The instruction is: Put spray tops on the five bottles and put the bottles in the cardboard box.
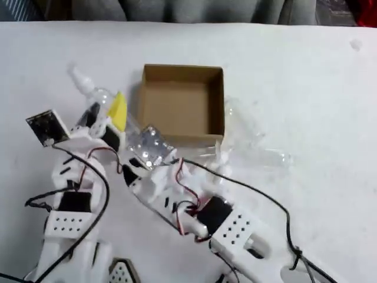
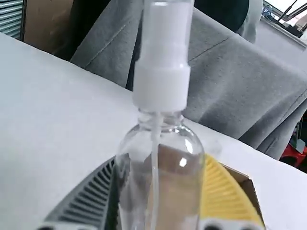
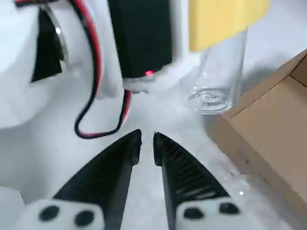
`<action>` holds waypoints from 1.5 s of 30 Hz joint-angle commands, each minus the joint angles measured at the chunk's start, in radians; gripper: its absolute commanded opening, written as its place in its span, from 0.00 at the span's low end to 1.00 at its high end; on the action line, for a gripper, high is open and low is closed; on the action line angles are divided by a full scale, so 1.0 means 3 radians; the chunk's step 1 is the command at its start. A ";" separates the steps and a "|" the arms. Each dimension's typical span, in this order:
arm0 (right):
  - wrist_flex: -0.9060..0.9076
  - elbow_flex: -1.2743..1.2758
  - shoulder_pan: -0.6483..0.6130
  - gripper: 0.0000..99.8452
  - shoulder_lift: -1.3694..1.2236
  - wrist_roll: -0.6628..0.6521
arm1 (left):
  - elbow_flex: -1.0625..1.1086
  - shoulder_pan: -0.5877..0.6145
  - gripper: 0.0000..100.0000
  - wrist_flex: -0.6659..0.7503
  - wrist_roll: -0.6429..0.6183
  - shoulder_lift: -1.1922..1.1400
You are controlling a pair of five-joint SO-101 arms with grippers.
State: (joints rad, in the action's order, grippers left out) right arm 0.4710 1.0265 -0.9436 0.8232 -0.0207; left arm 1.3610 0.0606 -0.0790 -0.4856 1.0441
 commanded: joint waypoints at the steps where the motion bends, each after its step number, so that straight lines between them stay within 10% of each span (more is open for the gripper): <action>1: -0.0187 0.0041 -0.0090 0.02 0.0084 0.0082 | -0.0230 -0.0054 0.02 0.0031 -0.0036 0.0013; 15: -0.0667 0.0343 -0.0049 0.02 0.0120 0.0455 | -0.0276 -0.0545 0.02 -0.1360 0.0435 0.1174; 45: -0.0667 0.0348 0.0580 0.02 0.0151 0.0450 | -0.0194 -0.0744 0.02 -0.1933 0.0435 0.1946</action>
State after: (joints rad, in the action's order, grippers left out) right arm 0.2946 1.1446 -0.8408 0.8508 0.1082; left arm 1.3564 -0.1312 -0.6406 -0.3613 1.6103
